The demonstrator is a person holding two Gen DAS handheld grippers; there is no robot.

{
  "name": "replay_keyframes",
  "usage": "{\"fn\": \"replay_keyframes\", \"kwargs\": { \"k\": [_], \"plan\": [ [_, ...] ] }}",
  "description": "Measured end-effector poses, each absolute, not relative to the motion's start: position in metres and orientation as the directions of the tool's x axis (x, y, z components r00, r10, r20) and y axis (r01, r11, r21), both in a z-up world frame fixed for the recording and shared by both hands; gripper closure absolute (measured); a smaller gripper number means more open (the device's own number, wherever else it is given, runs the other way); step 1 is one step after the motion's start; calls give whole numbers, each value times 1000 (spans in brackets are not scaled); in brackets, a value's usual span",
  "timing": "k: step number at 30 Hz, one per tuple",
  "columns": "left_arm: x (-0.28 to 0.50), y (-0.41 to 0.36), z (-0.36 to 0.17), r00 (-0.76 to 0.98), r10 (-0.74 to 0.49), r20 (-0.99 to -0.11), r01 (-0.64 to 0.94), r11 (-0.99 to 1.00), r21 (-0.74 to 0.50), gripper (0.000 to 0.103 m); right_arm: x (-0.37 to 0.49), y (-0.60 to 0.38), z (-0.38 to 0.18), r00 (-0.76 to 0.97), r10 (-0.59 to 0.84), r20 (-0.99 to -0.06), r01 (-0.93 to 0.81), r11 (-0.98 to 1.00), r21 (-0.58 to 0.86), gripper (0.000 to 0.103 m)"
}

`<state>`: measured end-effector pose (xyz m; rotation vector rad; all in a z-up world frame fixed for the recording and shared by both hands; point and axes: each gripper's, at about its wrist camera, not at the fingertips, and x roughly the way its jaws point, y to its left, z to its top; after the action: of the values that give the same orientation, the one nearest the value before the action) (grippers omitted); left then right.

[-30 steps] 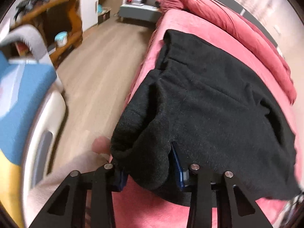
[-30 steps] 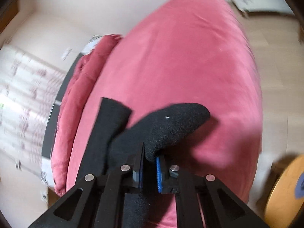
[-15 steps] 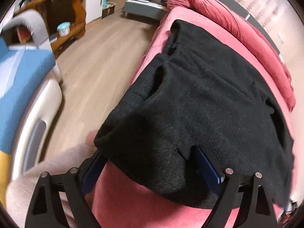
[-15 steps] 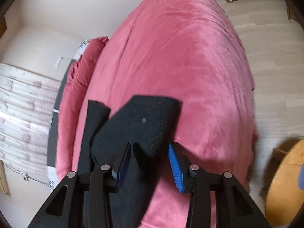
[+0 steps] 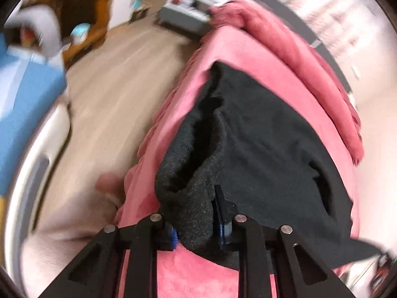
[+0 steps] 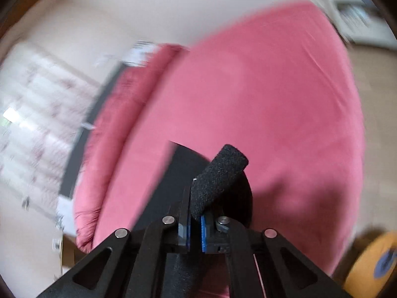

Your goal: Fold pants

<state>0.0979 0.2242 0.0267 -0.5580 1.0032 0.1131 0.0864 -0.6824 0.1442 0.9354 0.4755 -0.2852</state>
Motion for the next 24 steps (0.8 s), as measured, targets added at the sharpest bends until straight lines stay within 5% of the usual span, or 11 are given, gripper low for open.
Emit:
{"fn": "replay_keyframes", "kwargs": {
  "k": [4, 11, 14, 16, 19, 24],
  "plan": [
    [87, 225, 30, 531, -180, -828, -320, 862, -393, 81, 57, -685, 157, 852, -113, -511, 470, 592, 654, 98],
    [92, 232, -10, 460, -187, -868, -342, 865, -367, 79, 22, -721, -22, 552, -5, -834, 772, 381, 508, 97],
    [91, 230, -10, 458, -175, -871, -342, 870, -355, 66, 7, -723, -57, 556, 8, -831, 793, 292, 534, 79],
    [82, 231, -6, 455, -140, -879, -313, 899, -305, 56, 5, -728, -51, 553, -36, -833, 806, 278, 523, 73],
    [71, 232, 3, 483, -75, -872, -288, 927, -239, 47, 0, -727, -23, 410, -227, -883, 880, 354, 317, 67],
    [59, 221, 32, 609, 21, -793, -256, 951, -172, 28, 9, -694, 21, 443, -407, -799, 838, 506, 207, 67]
  ]
}}
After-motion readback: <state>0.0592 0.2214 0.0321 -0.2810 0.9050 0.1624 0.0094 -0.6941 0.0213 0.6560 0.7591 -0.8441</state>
